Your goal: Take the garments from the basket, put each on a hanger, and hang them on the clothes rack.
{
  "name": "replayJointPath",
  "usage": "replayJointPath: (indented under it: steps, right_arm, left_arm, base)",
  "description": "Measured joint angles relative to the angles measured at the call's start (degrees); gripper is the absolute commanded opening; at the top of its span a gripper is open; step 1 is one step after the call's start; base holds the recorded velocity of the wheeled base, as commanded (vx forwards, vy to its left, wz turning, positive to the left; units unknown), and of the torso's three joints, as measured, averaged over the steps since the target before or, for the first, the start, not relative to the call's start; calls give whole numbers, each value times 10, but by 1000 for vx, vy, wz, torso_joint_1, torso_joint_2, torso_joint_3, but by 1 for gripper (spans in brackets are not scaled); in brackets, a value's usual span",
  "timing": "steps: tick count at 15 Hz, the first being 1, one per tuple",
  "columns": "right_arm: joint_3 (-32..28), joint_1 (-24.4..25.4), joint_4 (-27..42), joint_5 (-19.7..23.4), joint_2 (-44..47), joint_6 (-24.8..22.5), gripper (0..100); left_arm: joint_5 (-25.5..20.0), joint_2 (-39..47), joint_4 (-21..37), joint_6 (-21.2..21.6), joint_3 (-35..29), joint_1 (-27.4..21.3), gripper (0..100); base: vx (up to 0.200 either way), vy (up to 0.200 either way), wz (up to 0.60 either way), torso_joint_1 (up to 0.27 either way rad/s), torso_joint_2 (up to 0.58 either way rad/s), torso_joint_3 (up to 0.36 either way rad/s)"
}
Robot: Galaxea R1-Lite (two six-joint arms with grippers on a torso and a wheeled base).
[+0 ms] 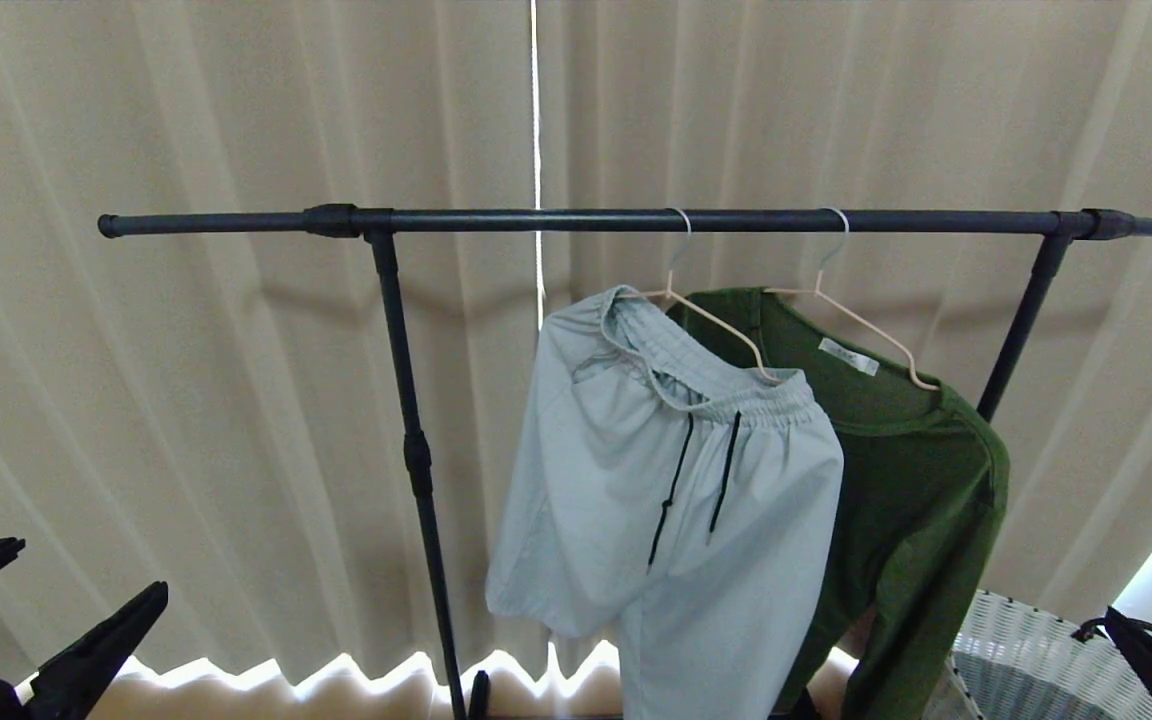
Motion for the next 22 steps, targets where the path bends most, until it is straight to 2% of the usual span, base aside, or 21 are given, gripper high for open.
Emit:
replayJointPath:
  steps: [4, 8, 10, 12, 13, 16, 19, 20, 22]
  right_arm:
    - [32, -49, 126, 1, -127, 1, 100]
    - [35, -62, 252, 7, -301, 5, 100]
    - [33, -55, 263, 18, -373, 13, 100]
    - [34, -24, 266, 34, -433, 33, 100]
    - [37, -10, 267, 63, -458, 42, 100]
    - [48, 6, 260, 109, -497, 51, 100]
    - [51, 8, 260, 115, -508, 53, 100]
    - [51, 8, 260, 118, -510, 51, 100]
    - [51, 8, 259, 118, -510, 52, 100]
  left_arm:
    - [0, -1, 0, 0, 3, 1, 100]
    - [-1, -14, 0, 0, 11, 0, 100]
    - [0, -34, 1, 0, 29, 0, 100]
    - [5, -77, 6, -1, 55, 1, 100]
    - [12, -102, 21, -1, 64, 2, 100]
    - [38, -195, 133, -7, 81, 8, 100]
    - [43, -319, 272, -28, 82, 17, 100]
    - [42, -361, 301, -38, 80, 18, 100]
    - [37, -417, 322, -67, 78, 19, 100]
  base:
    - [0, 0, 0, 0, 0, 0]
    - [0, 0, 0, 0, 0, 0]
    - [0, 0, 0, 0, 0, 0]
    - [0, 0, 0, 0, 0, 0]
    - [0, 0, 0, 0, 0, 0]
    - [0, 0, 0, 0, 0, 0]
    - [0, 0, 0, 0, 0, 0]
    - [0, 0, 0, 0, 0, 0]
    - [0, 0, 0, 0, 0, 0]
